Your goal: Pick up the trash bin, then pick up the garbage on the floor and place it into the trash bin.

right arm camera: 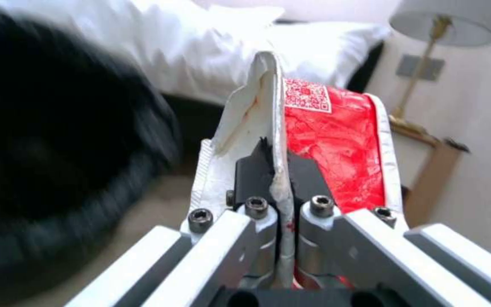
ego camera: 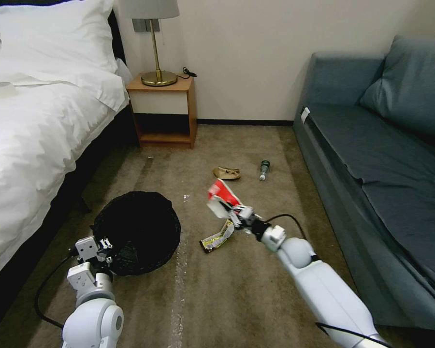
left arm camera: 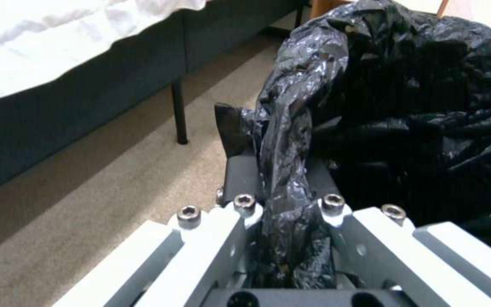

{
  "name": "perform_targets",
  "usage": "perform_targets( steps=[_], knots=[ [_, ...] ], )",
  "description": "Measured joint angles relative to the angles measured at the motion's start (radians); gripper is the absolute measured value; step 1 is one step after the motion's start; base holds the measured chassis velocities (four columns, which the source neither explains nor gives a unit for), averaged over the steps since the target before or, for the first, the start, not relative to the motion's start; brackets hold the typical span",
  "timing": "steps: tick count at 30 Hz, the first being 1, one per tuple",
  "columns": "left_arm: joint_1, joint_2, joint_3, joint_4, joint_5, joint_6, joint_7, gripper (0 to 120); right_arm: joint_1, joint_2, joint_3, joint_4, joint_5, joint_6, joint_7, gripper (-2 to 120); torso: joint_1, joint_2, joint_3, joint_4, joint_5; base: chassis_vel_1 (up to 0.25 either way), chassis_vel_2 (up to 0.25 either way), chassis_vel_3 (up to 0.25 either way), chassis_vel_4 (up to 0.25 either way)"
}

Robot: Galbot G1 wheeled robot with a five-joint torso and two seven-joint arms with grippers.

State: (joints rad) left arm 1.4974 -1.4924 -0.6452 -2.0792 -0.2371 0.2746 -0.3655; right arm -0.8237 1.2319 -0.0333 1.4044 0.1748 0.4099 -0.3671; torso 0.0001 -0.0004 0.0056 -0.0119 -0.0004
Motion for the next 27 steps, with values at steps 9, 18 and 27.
perform_targets(
  steps=[9,18,27],
  knots=[
    [-0.001,-0.005,0.01,0.005,0.006,0.0,0.0,4,0.038,0.005,-0.115,0.083,0.026,-0.033,0.063,0,0.0,0.0,0.0,-0.0001,0.0,0.0,0.0,0.0,0.0],
    [-0.013,-0.008,0.021,0.019,0.01,0.0,0.003,4,0.124,0.019,-0.252,0.116,0.06,-0.054,0.077,0,0.0,0.0,0.0,-0.0001,0.0,0.0,0.0,0.0,0.0],
    [-0.045,-0.017,0.041,0.038,0.012,0.004,0.003,4,0.159,0.076,-0.401,0.054,0.063,-0.046,0.09,0,0.0,0.0,0.0,0.0,0.0002,0.0,0.0,0.0,0.0]
  ],
)
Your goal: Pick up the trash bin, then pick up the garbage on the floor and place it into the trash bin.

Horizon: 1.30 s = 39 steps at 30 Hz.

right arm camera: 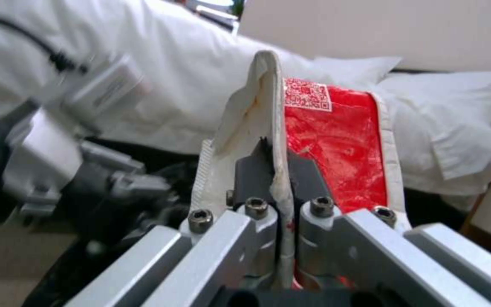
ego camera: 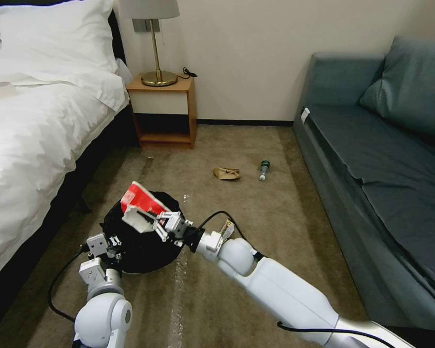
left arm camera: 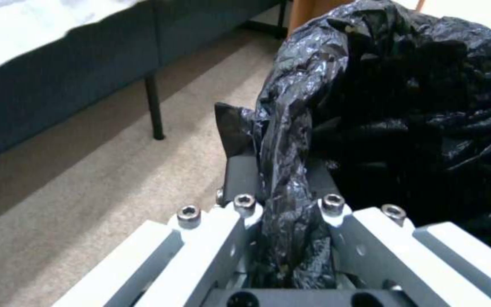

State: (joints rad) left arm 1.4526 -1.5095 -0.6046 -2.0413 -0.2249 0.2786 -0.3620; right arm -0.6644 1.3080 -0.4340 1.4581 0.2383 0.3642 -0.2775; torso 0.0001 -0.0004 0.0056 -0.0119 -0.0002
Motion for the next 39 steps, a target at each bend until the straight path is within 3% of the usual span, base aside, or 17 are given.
perform_targets(
  steps=[7,13,17,20,25,28,31,34,39],
  knots=[
    [0.003,-0.01,0.046,-0.01,0.009,0.004,-0.001,4,-0.01,0.017,-0.018,-0.059,-0.023,0.032,-0.001,0,0.0,0.0,0.0,-0.0002,0.0,0.0,0.0,0.0,0.0],
    [0.01,-0.014,0.052,-0.026,0.013,0.005,-0.003,4,-0.014,0.019,-0.012,-0.072,-0.035,0.039,-0.005,0,0.0,0.0,0.0,-0.0001,0.0001,0.0,0.0,0.0,0.0],
    [0.014,-0.012,0.049,-0.036,0.013,0.007,-0.003,4,-0.017,0.019,-0.007,-0.076,-0.042,0.04,-0.009,7,0.0,0.0,0.0,-0.0001,0.0001,0.0,0.0,0.0,0.0],
    [0.02,-0.008,0.042,-0.046,0.013,0.008,-0.003,4,-0.021,0.019,0.002,-0.079,-0.049,0.039,-0.015,25,0.0,0.0,0.0,-0.0001,0.0,0.0,0.0,0.0,0.0],
    [0.023,-0.006,0.038,-0.047,0.013,0.008,-0.003,4,-0.02,0.02,0.006,-0.078,-0.051,0.037,-0.016,38,0.0,0.0,0.0,-0.0001,0.0,0.0,0.0,0.0,0.0],
    [0.025,-0.005,0.035,-0.047,0.012,0.008,-0.003,4,-0.015,0.021,0.01,-0.075,-0.052,0.035,-0.017,54,0.0,0.0,0.0,-0.0001,0.0,0.0,0.0,0.0,0.0],
    [0.025,-0.003,0.031,-0.047,0.012,0.008,-0.004,4,-0.012,0.021,0.012,-0.074,-0.052,0.035,-0.017,59,0.0,0.0,0.0,-0.0001,0.0,0.0,0.0,0.0,0.0],
    [0.025,0.001,0.02,-0.047,0.007,0.008,-0.004,4,0.004,0.021,0.019,-0.067,-0.049,0.028,-0.009,76,0.0,0.0,0.0,-0.0001,0.0001,0.0,0.0,0.0,0.0],
    [0.024,0.004,0.004,-0.044,-0.003,0.008,-0.004,4,0.04,0.015,0.04,-0.067,-0.04,0.005,0.03,91,0.0,0.0,0.0,-0.0001,0.0,0.0,0.0,0.0,0.0]
  ],
)
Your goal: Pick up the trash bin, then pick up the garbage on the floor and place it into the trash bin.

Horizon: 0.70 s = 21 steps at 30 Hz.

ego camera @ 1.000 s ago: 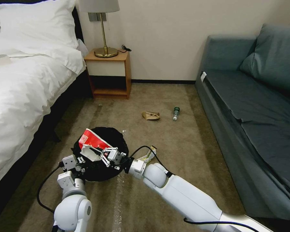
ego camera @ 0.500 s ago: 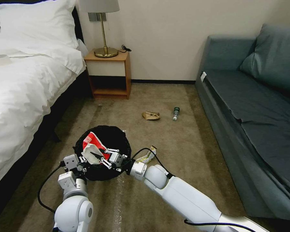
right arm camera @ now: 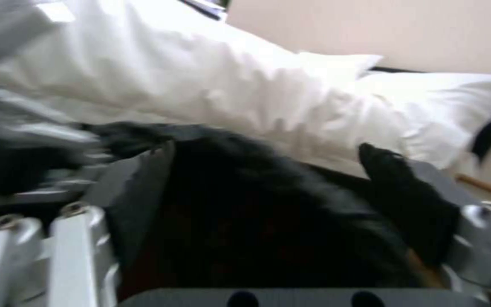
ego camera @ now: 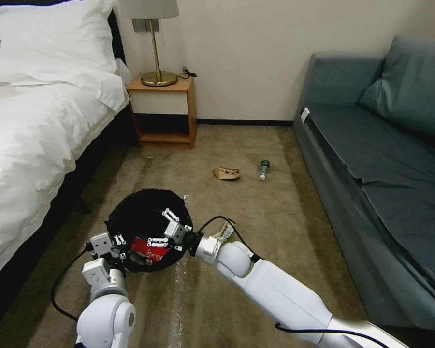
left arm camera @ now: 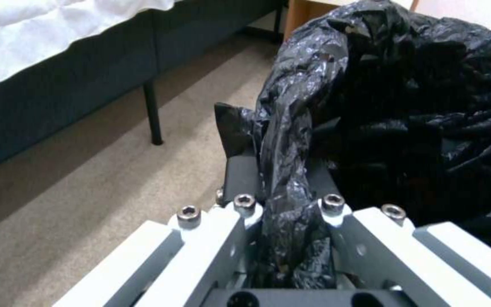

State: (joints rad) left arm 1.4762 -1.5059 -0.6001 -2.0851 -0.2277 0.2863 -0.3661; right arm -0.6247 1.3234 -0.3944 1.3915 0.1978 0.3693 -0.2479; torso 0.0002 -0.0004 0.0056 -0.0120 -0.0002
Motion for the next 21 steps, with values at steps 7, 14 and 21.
perform_targets(
  steps=[7,14,21],
  knots=[
    [-0.006,0.003,-0.024,0.009,-0.013,-0.002,0.001,4,0.083,-0.024,0.06,-0.067,0.002,-0.106,0.16,100,0.0,0.0,0.0,-0.0001,0.0,0.0,0.0,0.0,0.0],
    [-0.004,0.006,-0.035,0.013,-0.022,-0.007,0.003,4,0.229,-0.033,0.033,-0.332,-0.045,-0.113,0.159,100,0.0,0.0,0.0,0.0,0.0002,0.0,0.0,0.0,0.0],
    [0.003,0.008,-0.05,0.005,-0.023,-0.012,0.005,4,0.321,-0.021,0.001,-0.507,-0.146,-0.125,0.022,100,0.0,0.0,0.0,0.0001,0.0,0.0,0.0,0.0,0.0]
  ],
)
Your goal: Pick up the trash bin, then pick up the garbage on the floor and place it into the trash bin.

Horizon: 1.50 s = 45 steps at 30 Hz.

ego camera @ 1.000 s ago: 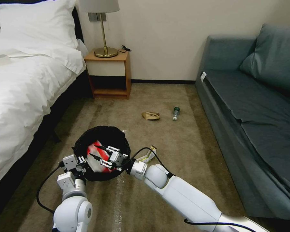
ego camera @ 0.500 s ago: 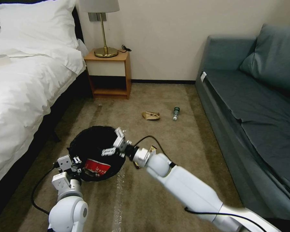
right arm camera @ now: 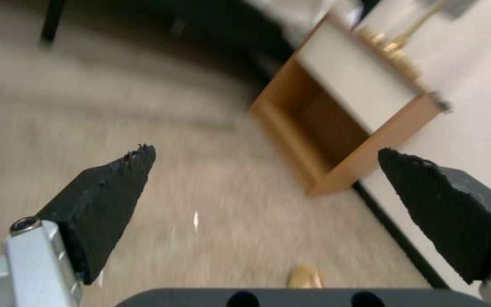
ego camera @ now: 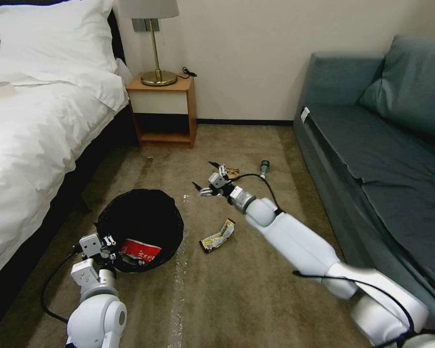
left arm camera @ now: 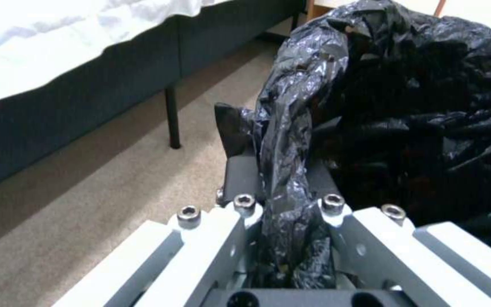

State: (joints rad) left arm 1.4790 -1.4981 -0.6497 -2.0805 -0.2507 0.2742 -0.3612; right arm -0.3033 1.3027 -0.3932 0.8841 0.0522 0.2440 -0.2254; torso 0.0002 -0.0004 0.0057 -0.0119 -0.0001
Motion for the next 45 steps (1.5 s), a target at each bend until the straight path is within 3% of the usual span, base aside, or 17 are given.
perform_targets(
  steps=[6,7,11,21,28,36,45],
  knots=[
    [-0.004,-0.002,-0.007,0.001,-0.001,-0.001,-0.001,4,0.043,0.013,-0.039,-0.132,-0.153,0.025,-0.137,100,0.0,0.0,0.0,-0.0001,-0.0001,0.0,0.0,0.0,0.0],
    [-0.006,-0.012,-0.005,0.0,0.001,-0.001,-0.002,4,0.049,0.026,-0.057,-0.206,-0.256,0.066,-0.2,100,0.0,0.0,0.0,-0.0003,0.0,0.0,0.0,0.0,0.0],
    [-0.002,-0.021,-0.006,0.0,0.007,-0.004,-0.002,4,0.05,0.05,-0.063,-0.27,-0.348,0.099,-0.225,100,0.0,0.0,0.0,-0.0002,0.0,0.0,0.0,0.0,0.0],
    [0.015,-0.045,-0.008,-0.008,0.03,-0.015,-0.001,4,0.051,0.135,-0.066,-0.425,-0.516,0.126,-0.212,100,0.0,0.0,0.0,-0.0001,-0.0001,0.0,0.0,0.0,0.0],
    [0.019,-0.049,-0.014,-0.01,0.034,-0.019,0.0,4,0.045,0.161,-0.063,-0.454,-0.627,0.126,-0.206,100,0.0,0.0,0.0,-0.0002,-0.0001,0.0,0.0,0.0,0.0],
    [0.026,-0.06,-0.016,-0.014,0.051,-0.021,0.0,4,0.032,0.201,-0.028,-0.509,-0.786,0.064,-0.154,100,0.0,0.0,0.0,-0.0001,-0.0001,0.0,0.0,0.0,0.0],
    [0.026,-0.066,-0.02,-0.015,0.059,-0.025,-0.001,4,-0.001,0.202,-0.008,-0.527,-0.832,-0.007,-0.095,100,0.0,0.0,0.0,-0.0003,-0.0001,0.0,0.0,0.0,0.0]
  ],
)
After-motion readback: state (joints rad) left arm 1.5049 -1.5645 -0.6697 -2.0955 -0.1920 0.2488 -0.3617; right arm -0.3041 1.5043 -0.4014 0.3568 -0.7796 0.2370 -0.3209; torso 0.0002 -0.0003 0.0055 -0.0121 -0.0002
